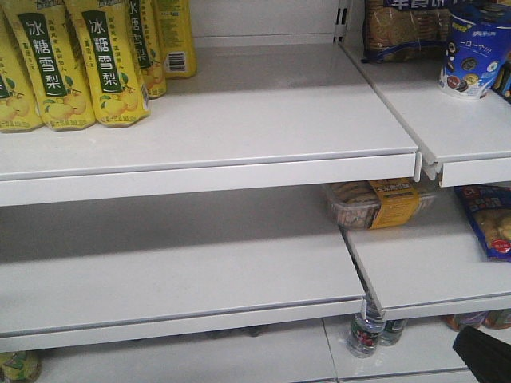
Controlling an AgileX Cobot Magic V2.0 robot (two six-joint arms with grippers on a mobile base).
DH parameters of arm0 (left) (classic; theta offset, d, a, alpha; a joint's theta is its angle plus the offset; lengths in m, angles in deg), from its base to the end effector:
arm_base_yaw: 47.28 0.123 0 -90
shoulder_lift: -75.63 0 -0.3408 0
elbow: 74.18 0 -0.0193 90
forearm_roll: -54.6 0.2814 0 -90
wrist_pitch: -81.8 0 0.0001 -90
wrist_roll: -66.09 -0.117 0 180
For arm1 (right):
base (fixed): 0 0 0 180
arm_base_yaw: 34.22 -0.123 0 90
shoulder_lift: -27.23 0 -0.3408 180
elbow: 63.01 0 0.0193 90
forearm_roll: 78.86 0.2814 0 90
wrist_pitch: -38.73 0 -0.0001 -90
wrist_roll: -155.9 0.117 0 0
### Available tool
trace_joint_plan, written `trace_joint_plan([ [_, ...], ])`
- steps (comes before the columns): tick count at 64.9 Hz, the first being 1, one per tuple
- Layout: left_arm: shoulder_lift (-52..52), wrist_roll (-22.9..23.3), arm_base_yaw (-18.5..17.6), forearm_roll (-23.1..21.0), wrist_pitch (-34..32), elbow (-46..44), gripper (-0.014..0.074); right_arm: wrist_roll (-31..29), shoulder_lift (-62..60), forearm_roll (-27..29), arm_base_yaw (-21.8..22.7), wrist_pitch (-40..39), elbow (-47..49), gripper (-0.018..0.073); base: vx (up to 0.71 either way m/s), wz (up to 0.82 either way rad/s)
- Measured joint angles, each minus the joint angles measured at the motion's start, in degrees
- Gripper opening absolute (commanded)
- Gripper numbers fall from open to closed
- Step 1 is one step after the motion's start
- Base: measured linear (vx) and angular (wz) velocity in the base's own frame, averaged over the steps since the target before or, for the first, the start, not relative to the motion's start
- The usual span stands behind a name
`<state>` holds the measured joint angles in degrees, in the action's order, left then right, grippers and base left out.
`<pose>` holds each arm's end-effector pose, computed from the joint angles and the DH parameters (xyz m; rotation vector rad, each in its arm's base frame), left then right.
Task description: Place coke in basket with both arms
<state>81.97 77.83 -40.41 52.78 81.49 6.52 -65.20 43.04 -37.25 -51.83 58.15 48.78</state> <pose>0.0577 0.0070 0.2010 -0.2687 1.4904 -0.0934 0.0519 0.0437 0.2469 -0.4453 1.6791 0.4035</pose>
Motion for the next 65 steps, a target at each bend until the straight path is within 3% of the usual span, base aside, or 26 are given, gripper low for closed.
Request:
trace_joint_plan([
  [54,0.00,0.05,0.00,0.00,0.00,0.00,-0.0005,0.00,0.00,0.00,0.00,0.00,0.00,-0.0005,0.00,0.00],
  [65,0.00,0.05,0.00,0.00,0.00,0.00,-0.0005,0.00,0.55,-3.10,0.00,0.00,0.00,-0.0005,0.00,0.00],
])
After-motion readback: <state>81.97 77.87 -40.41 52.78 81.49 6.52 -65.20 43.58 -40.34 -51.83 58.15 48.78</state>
